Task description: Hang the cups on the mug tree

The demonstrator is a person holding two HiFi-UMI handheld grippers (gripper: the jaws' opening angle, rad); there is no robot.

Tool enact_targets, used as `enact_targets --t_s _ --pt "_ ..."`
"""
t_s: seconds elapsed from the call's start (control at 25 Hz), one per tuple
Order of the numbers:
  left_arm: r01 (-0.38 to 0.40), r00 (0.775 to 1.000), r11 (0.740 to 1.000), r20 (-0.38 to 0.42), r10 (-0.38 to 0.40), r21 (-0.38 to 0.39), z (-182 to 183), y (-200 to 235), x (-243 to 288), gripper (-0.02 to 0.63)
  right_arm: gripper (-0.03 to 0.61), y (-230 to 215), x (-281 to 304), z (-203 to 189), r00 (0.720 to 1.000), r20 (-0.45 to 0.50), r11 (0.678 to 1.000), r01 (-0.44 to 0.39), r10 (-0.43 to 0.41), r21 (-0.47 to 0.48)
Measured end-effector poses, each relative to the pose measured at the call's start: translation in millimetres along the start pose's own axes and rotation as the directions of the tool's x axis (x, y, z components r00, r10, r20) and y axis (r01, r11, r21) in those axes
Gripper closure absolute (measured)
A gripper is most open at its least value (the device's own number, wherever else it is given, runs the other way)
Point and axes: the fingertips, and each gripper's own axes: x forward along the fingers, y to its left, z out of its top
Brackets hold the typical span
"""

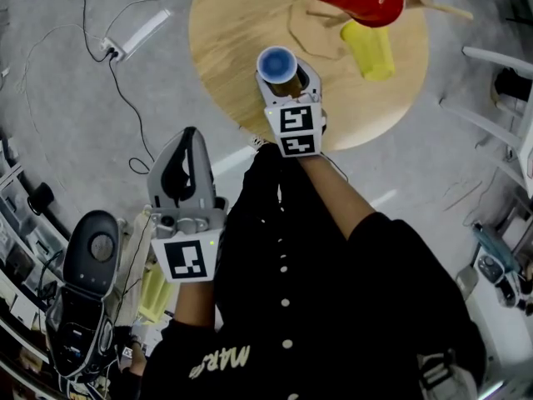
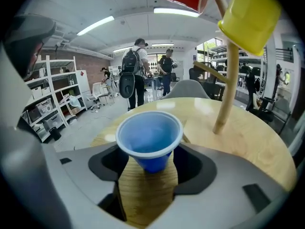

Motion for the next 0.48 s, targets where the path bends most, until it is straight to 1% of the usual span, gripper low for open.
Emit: enact_targets --t_s 0.12,0.2,0.28,0.32,0.36,0.4,0.48 --pt "0.001 1.0 1.0 -0.001 -0.001 0.003 -1.1 -2.2 0.1 0.618 0.281 -0.2 -1.7 0.2 1.0 0.007 1.0 -0.003 0.003 0.01" --pt "0.004 1.0 1.0 0.0 -0.004 0.006 -0.4 -3.0 0.2 0.618 0.282 1.6 -4.5 5.3 1.0 0.024 0.999 -0.019 0.018 0.034" --pt "0.006 1.0 1.0 0.006 -0.006 0.011 3.2 -3.7 0.6 0.618 0.284 4.2 -8.0 16.2 0.997 0.059 0.993 -0.059 0.054 0.103" --pt "0.007 1.0 1.0 0.01 -0.007 0.014 5.4 -4.0 0.8 0.618 0.284 5.1 -10.0 23.1 0.993 0.085 0.983 -0.089 0.076 0.163" --pt "0.008 1.0 1.0 0.013 -0.008 0.018 7.6 -4.5 0.9 0.618 0.284 5.9 -12.5 31.0 0.988 0.117 0.963 -0.125 0.099 0.237" --pt "0.009 1.0 1.0 0.016 -0.01 0.022 9.9 -5.3 1.1 0.618 0.284 6.1 -15.5 40.0 0.981 0.154 0.935 -0.162 0.118 0.315" --pt "0.014 1.0 0.999 0.024 -0.015 0.032 15.8 -8.2 3.1 0.618 0.285 4.3 -21.3 59.2 0.962 0.233 0.86 -0.239 0.145 0.451"
